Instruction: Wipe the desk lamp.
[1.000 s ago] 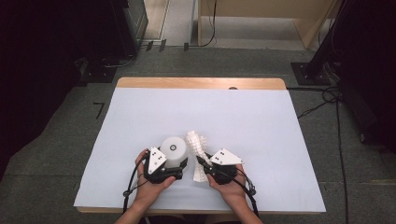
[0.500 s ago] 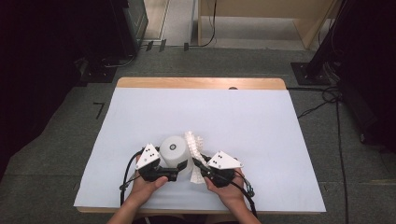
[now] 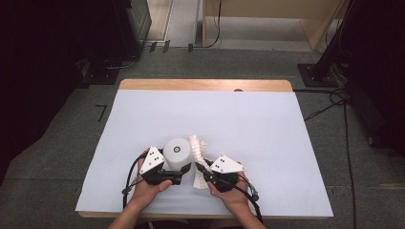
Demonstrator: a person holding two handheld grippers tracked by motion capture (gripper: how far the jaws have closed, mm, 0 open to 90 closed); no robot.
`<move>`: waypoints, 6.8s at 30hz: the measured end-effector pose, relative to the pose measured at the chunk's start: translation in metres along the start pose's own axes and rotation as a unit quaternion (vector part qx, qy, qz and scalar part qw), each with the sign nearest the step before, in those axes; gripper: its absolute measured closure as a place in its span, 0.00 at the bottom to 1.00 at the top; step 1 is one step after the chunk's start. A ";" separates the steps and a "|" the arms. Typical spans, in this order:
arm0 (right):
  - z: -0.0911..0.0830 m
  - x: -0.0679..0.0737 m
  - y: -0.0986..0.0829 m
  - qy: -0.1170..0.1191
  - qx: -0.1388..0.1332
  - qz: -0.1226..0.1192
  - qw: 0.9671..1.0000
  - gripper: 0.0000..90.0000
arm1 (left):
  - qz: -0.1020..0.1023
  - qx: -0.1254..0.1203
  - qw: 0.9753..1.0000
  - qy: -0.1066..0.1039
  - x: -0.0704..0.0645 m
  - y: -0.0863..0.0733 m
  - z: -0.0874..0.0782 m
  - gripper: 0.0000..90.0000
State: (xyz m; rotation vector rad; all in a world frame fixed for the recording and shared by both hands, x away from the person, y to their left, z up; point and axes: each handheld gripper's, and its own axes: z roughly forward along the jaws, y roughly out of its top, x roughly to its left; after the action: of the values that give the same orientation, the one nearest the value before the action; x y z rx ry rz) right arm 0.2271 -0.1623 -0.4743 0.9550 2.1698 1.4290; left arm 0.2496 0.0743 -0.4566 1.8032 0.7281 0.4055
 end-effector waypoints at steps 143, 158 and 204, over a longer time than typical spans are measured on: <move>-0.013 0.000 0.009 -0.036 -0.014 0.003 0.999 0.85 | 0.022 0.008 1.000 -0.004 -0.012 -0.011 0.015 0.10; -0.012 -0.009 0.003 -0.043 -0.010 0.017 0.999 0.85 | 0.020 0.013 0.998 0.059 -0.015 -0.015 0.016 0.00; -0.001 0.003 0.002 -0.015 0.025 0.001 1.000 0.85 | 0.010 -0.023 1.000 -0.006 -0.001 -0.007 0.003 0.10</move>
State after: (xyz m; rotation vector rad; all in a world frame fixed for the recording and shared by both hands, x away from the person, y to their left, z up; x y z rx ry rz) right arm 0.2254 -0.1603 -0.4722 0.9896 2.1926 1.3599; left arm 0.2488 0.0731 -0.4638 1.7693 0.6871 0.4216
